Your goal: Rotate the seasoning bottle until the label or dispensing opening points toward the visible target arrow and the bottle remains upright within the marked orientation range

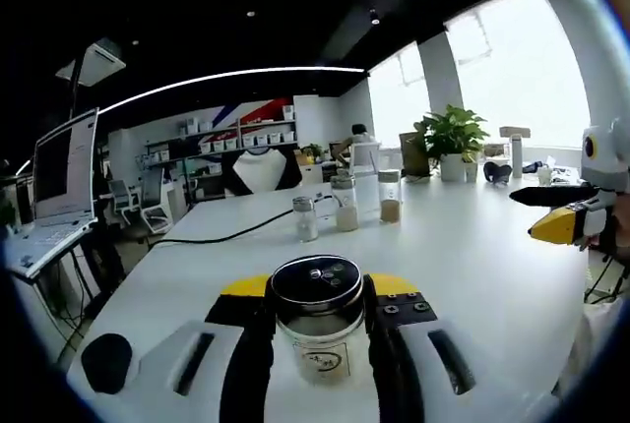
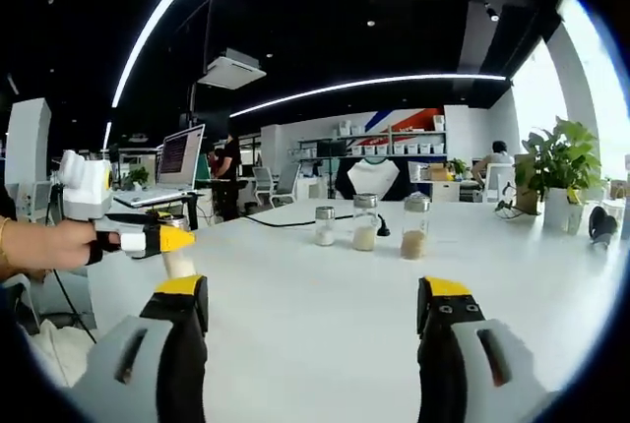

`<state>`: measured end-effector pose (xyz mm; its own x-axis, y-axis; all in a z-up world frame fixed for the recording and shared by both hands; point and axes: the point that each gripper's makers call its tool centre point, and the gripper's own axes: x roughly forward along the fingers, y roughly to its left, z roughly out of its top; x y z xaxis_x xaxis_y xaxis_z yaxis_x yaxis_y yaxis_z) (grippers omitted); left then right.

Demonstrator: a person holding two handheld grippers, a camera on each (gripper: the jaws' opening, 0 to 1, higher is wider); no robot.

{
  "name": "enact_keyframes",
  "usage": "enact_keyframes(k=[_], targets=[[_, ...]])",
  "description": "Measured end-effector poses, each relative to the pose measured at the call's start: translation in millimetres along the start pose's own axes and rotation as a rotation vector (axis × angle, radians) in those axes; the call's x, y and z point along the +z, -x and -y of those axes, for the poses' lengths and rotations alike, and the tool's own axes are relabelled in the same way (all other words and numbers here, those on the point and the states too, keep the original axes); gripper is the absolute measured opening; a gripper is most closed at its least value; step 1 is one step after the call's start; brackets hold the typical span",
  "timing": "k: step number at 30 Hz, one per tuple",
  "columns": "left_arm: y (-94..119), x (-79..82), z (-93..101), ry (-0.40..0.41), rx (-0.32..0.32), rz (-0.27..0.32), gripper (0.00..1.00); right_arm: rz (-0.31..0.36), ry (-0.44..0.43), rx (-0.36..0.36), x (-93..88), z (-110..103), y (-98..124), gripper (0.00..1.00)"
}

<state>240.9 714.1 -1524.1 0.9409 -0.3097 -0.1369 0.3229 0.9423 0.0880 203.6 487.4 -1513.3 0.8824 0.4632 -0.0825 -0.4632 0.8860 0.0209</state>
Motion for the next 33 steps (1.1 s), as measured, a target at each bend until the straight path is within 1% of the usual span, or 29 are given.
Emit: enact_keyframes(k=[4, 7, 13, 15, 19, 20, 21, 25, 29, 33], targets=[[-0.7, -8.3, -5.4, -0.001, 0.012, -0.006, 0.37, -0.004, 0.000, -0.025, -0.4, 12.0, 7.3, 0.92], [0.6, -12.9, -9.7, -0.004, 0.024, -0.012, 0.37, -0.021, -0.002, -0.048, -4.0, 20.4, 12.4, 0.91], [-1.5, -21.2, -16.1, 0.014, 0.040, -0.012, 0.37, -0.040, -0.007, -0.066, -10.3, 26.2, 17.3, 0.90], [-3.1, -26.7, -19.3, 0.013, 0.047, -0.029, 0.37, -0.050, -0.010, -0.072, -11.5, 28.1, 18.6, 0.89], [-4.3, -33.8, -27.2, 0.022, 0.062, -0.035, 0.37, -0.044, -0.020, -0.087, -9.1, 32.5, 19.9, 0.89], [-4.5, -31.3, -29.3, 0.025, 0.068, -0.014, 0.37, -0.042, -0.021, -0.090, -8.4, 33.6, 20.3, 0.89], [-3.2, -32.7, -28.9, 0.028, 0.068, -0.023, 0.37, -0.042, -0.021, -0.091, -8.2, 34.1, 20.4, 0.89], [-3.3, -29.6, -29.1, 0.026, 0.080, -0.015, 0.37, -0.071, -0.022, -0.100, -11.4, 36.3, 20.5, 0.83], [-3.1, -28.9, -28.2, 0.015, 0.087, -0.004, 0.37, -0.058, -0.028, -0.099, -9.0, 35.0, 19.2, 0.83], [-1.4, -28.9, -27.6, 0.012, 0.104, 0.000, 0.37, -0.067, -0.026, -0.095, -10.5, 33.5, 18.9, 0.83]])
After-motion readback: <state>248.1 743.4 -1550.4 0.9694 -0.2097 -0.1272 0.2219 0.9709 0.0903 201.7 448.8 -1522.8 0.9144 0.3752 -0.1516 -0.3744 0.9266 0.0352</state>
